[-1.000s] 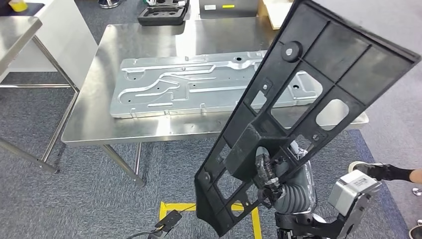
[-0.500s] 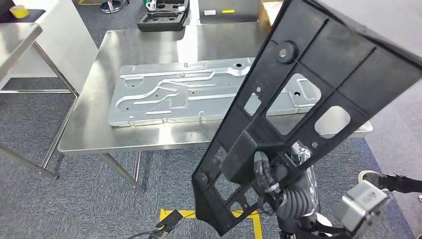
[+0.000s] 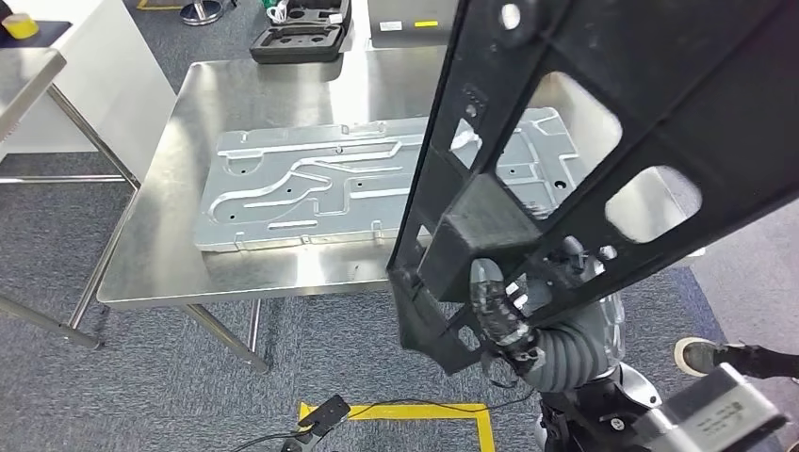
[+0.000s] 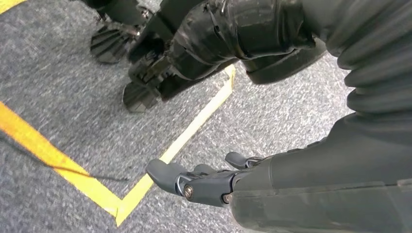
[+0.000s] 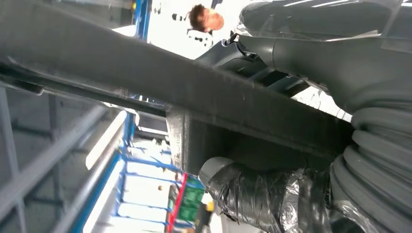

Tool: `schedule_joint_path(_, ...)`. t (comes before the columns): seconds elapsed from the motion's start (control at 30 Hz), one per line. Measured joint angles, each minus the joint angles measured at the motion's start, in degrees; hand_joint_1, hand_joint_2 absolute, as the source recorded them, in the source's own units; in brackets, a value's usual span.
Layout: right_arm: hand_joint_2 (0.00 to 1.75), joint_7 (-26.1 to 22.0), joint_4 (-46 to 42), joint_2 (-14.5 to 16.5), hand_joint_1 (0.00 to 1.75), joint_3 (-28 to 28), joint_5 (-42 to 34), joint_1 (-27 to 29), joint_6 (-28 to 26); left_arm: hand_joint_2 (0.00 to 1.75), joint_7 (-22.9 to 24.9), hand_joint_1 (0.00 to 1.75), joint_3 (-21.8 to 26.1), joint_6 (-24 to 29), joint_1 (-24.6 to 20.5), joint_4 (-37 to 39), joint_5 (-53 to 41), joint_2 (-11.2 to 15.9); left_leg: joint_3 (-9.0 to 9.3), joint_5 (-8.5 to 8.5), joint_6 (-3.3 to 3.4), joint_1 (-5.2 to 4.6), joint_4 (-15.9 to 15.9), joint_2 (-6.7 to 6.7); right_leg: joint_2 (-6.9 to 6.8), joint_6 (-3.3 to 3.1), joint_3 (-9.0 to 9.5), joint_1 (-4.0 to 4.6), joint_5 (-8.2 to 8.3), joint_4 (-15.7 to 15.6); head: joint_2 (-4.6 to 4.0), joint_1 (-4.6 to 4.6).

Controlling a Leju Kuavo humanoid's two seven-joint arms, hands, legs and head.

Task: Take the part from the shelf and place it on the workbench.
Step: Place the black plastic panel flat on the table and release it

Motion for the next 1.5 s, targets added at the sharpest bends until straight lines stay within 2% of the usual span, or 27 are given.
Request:
schedule_joint_path(0.07,1.75,0.5,-0.3,-0.2,1.29,0.0,0.2,-1.1,0.1,1.75,0.0,0.0,0.0,0.0,-0.1,0.0,0.0,-0.1,1.05,0.08,0.41,0.28,-1.1,0.0,-0.27,0.54,-0.15,0.08,-0.69,1.1,0.0,0.09)
schedule_joint_path(0.1,1.75,0.5,-0.4,-0.3,1.29,0.0,0.3,-1.5,0.1,1.75,0.0,0.0,0.0,0.0,-0.2,0.0,0.0,-0.2,1.66,0.05,0.67,0.47,-1.6,0.03,-0.42,0.73,-1.08,0.15,-1.61,3.1,0.0,0.19)
schedule_joint_path(0.2,1.75,1.0,-0.5,-0.7,1.29,0.0,1.6,-2.0,0.2,1.75,-0.2,0.0,0.0,-0.3,-0.4,0.0,-0.1,-0.4,2.69,-0.71,1.24,0.51,-1.8,0.12,-0.63,1.04,-7.31,0.13,-4.96,13.6,0.0,0.29)
schedule_joint_path(0.23,1.75,1.6,-0.5,-0.9,1.29,0.0,2.5,-2.1,0.5,1.75,-0.2,0.0,0.0,-0.4,-0.3,0.0,-0.1,-0.4,3.01,-1.05,1.27,0.51,-1.7,0.11,-0.64,1.13,-8.9,0.08,-4.77,15.4,0.0,0.29)
schedule_joint_path(0.3,1.75,3.5,-0.4,-1.3,1.29,0.0,5.4,-3.2,1.8,1.75,-0.1,0.0,0.0,-0.7,-0.3,0.0,-0.1,-0.6,3.77,-1.79,1.14,0.54,-1.5,0.06,-0.67,1.27,-8.98,-0.09,-1.3,12.9,0.0,0.3)
schedule_joint_path(0.33,1.75,4.9,-0.4,-1.5,1.29,0.0,7.6,-4.3,3.0,1.75,0.0,0.0,0.0,-0.7,-0.3,0.0,-0.2,-0.7,4.16,-2.28,0.97,0.57,-1.3,0.04,-0.73,1.29,-7.64,-0.19,1.28,8.9,0.0,0.31)
schedule_joint_path(0.4,1.75,7.8,0.0,-1.7,1.29,0.2,12.3,-6.8,5.3,1.75,0.4,0.0,0.0,-0.8,-0.6,0.1,-0.5,-0.8,4.27,-3.27,0.39,0.44,-0.7,-0.02,-0.77,1.09,-4.94,-0.15,3.83,2.6,0.0,0.36)
schedule_joint_path(0.43,1.75,9.3,0.4,-1.8,1.29,0.4,14.8,-8.0,6.5,1.75,0.6,0.0,-0.1,-0.8,-0.7,0.1,-0.8,-0.8,4.22,-3.65,0.07,0.37,-0.5,-0.04,-0.74,0.85,-4.17,-0.09,4.08,0.9,0.0,0.38)
schedule_joint_path(0.53,1.75,12.7,1.9,-2.0,1.29,1.4,21.0,-11.7,10.1,1.75,1.4,0.0,-0.2,-0.9,-0.9,0.1,-1.4,-0.8,4.32,-4.18,-0.58,0.28,-0.6,-0.02,-0.52,-0.17,-3.84,-0.08,3.41,0.5,0.0,0.38)
schedule_joint_path(0.6,1.75,14.7,3.0,-2.1,1.29,2.3,24.9,-14.3,12.3,1.75,1.9,0.0,-0.3,-0.9,-1.1,0.1,-1.7,-0.9,3.55,-5.31,-1.14,0.34,1.4,0.07,-0.63,-0.8,-3.45,-0.25,3.13,0.4,0.0,0.26)
schedule_joint_path(0.63,1.75,15.6,3.7,-2.1,1.29,2.7,26.9,-15.5,13.4,1.75,2.1,0.0,-0.3,-0.9,-1.2,0.1,-1.8,-0.9,2.2,-6.42,-1.45,0.44,4.0,0.1,-0.76,-1.09,-3.2,-0.29,2.96,0.3,0.0,0.23)
schedule_joint_path(0.7,1.75,17.5,5.4,-2.1,1.29,4.0,31.0,-18.0,15.7,1.75,2.4,0.0,-0.3,-0.9,-1.3,0.1,-1.8,-0.9,-2.46,-8.84,-1.9,0.63,11.6,0.13,-0.94,-1.45,-2.8,-0.17,2.5,0.3,0.0,0.17)
schedule_joint_path(0.73,1.75,18.4,6.4,-2.1,1.29,4.7,33.0,-19.0,16.8,1.75,2.5,0.0,-0.3,-0.9,-1.2,0.1,-1.8,-0.9,-4.73,-9.24,-1.97,0.71,14.6,0.13,-0.93,-1.51,-2.55,-0.08,2.24,0.3,0.0,0.19)
schedule_joint_path(0.77,1.75,19.1,7.4,-2.2,1.29,5.5,34.8,-19.9,17.9,1.75,2.7,0.0,-0.3,-0.8,-1.0,0.1,-1.8,-0.9,-6.2,-8.51,-1.91,0.75,15.8,0.13,-0.91,-1.53,-2.23,0.01,1.95,0.3,0.0,0.18)
schedule_joint_path(0.8,1.75,19.7,8.4,-2.3,1.29,6.3,36.3,-20.7,19.0,1.75,2.8,0.0,-0.3,-0.8,-0.9,0.1,-1.8,-0.9,-6.55,-6.61,-1.72,0.75,14.6,0.13,-0.87,-1.53,-1.81,0.11,1.64,0.3,0.0,0.18)
schedule_joint_path(0.87,1.75,20.7,10.4,-2.6,1.29,7.6,39.0,-22.4,21.0,1.75,3.0,0.0,-0.4,-0.7,-0.9,0.1,-1.8,-0.9,-4.5,-1.19,-0.97,0.62,7.4,0.11,-0.78,-1.51,-0.87,0.25,0.99,0.3,0.0,0.2)
schedule_joint_path(0.93,1.75,21.2,12.7,-2.9,1.29,8.8,42.0,-24.2,23.1,1.75,3.0,0.0,-0.4,-0.6,-0.9,0.2,-1.8,-0.8,-2.21,1.6,-0.21,0.19,1.4,0.09,-0.7,-1.21,-0.47,0.35,0.58,0.1,0.0,0.35)
schedule_joint_path(1.0,1.75,21.5,15.4,-3.3,1.29,10.2,45.5,-25.6,25.6,1.75,3.1,0.0,-0.4,-0.5,-0.9,0.2,-1.6,-0.8,-1.55,1.51,0.15,-0.27,-0.1,0.05,-0.64,-0.63,-0.48,0.21,0.48,-0.2,0.0,0.42)
schedule_joint_path(1.1,1.75,21.7,19.4,-3.8,1.29,12.2,49.7,-27.5,29.0,1.75,3.1,0.0,-0.4,-0.3,-0.8,0.3,-1.2,-0.8,-0.2,1.49,0.69,0.07,-1.5,0.02,-1.09,0.35,-0.96,0.5,-0.48,2.0,0.0,0.6)
schedule_joint_path(1.13,1.75,21.7,20.5,-3.9,1.29,12.8,50.6,-28.3,29.9,1.75,3.0,0.0,-0.4,-0.2,-0.9,0.3,-1.1,-0.8,0.41,1.45,0.96,0.25,-2.0,0.05,-1.23,0.55,-2.07,0.6,-1.38,4.5,0.0,0.78)
schedule_joint_path(1.2,1.75,21.3,23.0,-4.1,1.29,14.2,52.1,-29.8,31.8,1.75,2.8,0.0,-0.4,-0.1,-1.2,0.3,-0.8,-0.8,1.04,0.98,1.37,0.25,-2.1,0.08,-1.26,0.74,-6.13,0.36,-3.65,11.2,0.0,1.06)
schedule_joint_path(1.27,1.75,20.7,25.2,-4.3,1.29,15.8,52.9,-30.8,33.6,1.75,2.7,0.0,-0.4,-0.1,-1.2,0.3,-0.6,-0.8,1.35,0.34,1.44,0.32,-1.8,0.02,-1.25,0.9,-9.54,0.21,-3.95,15.1,0.0,1.09)
schedule_joint_path(1.3,1.75,20.4,26.1,-4.4,1.29,16.4,53.1,-31.1,34.4,1.75,2.7,0.0,-0.4,-0.1,-1.2,0.3,-0.5,-0.9,1.53,-0.04,1.34,0.4,-1.5,-0.05,-1.27,0.99,-9.86,0.09,-2.54,14.2,0.0,1.11)
schedule_joint_path(1.33,1.75,20.2,26.9,-4.5,1.29,17.1,53.2,-31.5,35.1,1.75,2.7,0.0,-0.4,-0.1,-1.2,0.3,-0.5,-0.9,1.73,-0.51,1.17,0.49,-1.2,-0.13,-1.28,1.07,-9.11,-0.07,-0.24,11.3,0.0,1.11)
schedule_joint_path(1.4,1.75,19.9,28.2,-4.5,1.29,18.1,53.2,-32.4,35.8,1.75,2.7,0.0,-0.4,-0.1,-1.2,0.3,-0.5,-1.1,1.84,-1.65,0.58,0.54,-0.1,-0.28,-1.29,1.07,-6.54,-0.23,3.29,4.4,0.0,1.19)
schedule_joint_path(1.43,1.75,19.7,28.7,-4.4,1.29,18.6,53.2,-32.7,35.9,1.75,2.7,0.0,-0.4,-0.1,-1.3,0.3,-0.5,-1.2,1.77,-2.09,0.26,0.48,0.3,-0.32,-1.26,0.88,-5.61,-0.2,3.98,2.2,0.0,1.21)
schedule_joint_path(1.5,1.75,19.5,29.6,-4.3,1.29,19.5,53.2,-33.2,35.9,1.75,2.7,0.0,-0.4,-0.1,-1.5,0.3,-0.6,-1.3,1.68,-2.51,-0.25,0.3,0.6,-0.33,-1.11,0.3,-5.07,0.01,3.7,1.2,0.0,1.28)
